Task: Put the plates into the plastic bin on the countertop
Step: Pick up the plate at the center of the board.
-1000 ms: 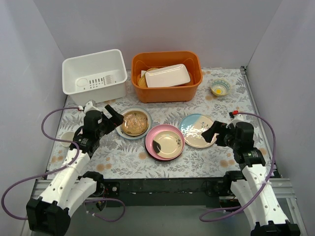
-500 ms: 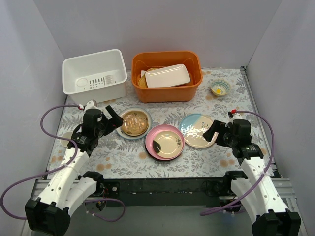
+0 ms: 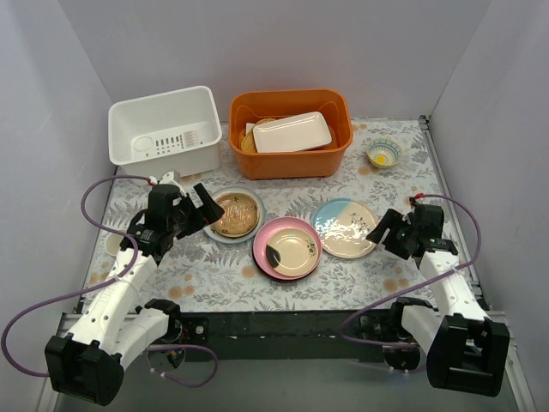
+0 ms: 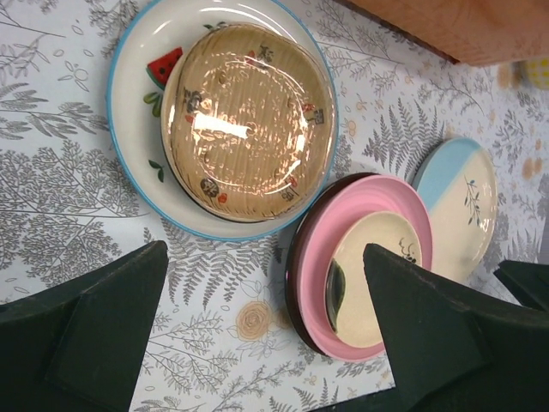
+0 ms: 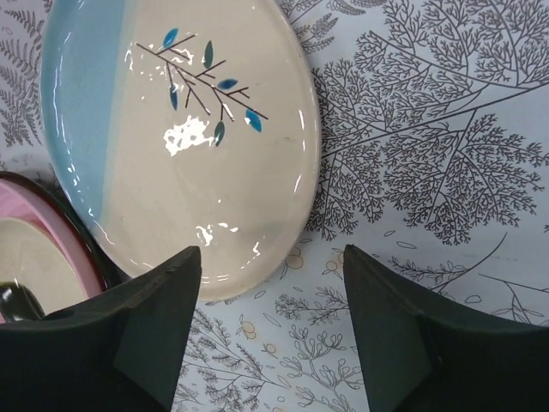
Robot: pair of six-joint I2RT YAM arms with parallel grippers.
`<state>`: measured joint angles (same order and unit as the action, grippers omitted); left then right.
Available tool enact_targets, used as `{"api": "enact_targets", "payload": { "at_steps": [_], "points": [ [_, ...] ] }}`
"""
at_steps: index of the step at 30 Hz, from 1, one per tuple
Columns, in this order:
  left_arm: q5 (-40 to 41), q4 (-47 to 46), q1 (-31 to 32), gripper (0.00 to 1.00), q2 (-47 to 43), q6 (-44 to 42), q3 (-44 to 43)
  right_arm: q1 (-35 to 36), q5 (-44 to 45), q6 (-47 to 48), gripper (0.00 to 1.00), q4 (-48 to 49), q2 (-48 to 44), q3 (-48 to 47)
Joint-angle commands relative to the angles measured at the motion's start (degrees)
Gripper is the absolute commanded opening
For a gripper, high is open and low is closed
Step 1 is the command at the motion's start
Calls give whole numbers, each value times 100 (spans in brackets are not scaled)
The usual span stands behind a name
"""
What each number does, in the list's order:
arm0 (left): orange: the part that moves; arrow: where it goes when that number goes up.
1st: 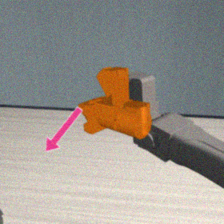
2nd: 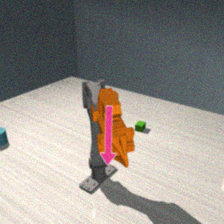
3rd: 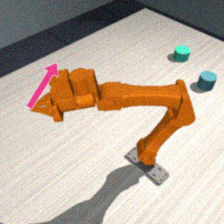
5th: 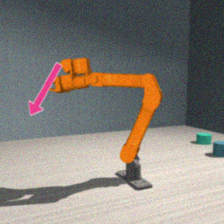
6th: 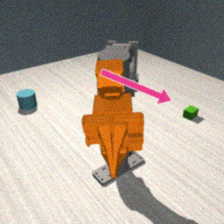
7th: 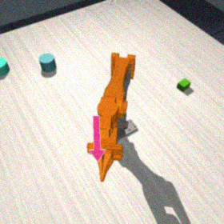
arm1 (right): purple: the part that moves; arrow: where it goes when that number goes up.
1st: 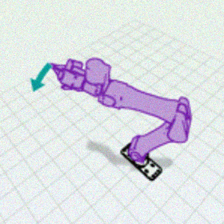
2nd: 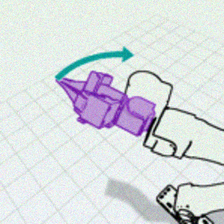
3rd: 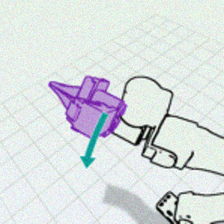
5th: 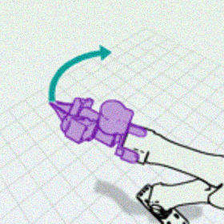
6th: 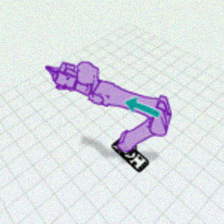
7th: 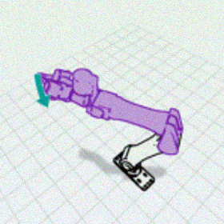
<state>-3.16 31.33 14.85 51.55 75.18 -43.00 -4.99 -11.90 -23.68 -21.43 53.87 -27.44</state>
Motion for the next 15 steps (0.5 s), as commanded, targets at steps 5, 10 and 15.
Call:
{"api": "enact_targets", "payload": {
  "at_steps": [5,10,15],
  "points": [
    [-765,-224,0,98,-127,50,11,-458,-1226,-110,60,1272,739,775],
    [-958,-373,0,98,-233,155,90,-476,-1192,-128,60,1589,924,881],
    [-1011,-391,0,98,-268,182,126,-485,-1113,-224,52,1800,1099,1100]
  ]
}}
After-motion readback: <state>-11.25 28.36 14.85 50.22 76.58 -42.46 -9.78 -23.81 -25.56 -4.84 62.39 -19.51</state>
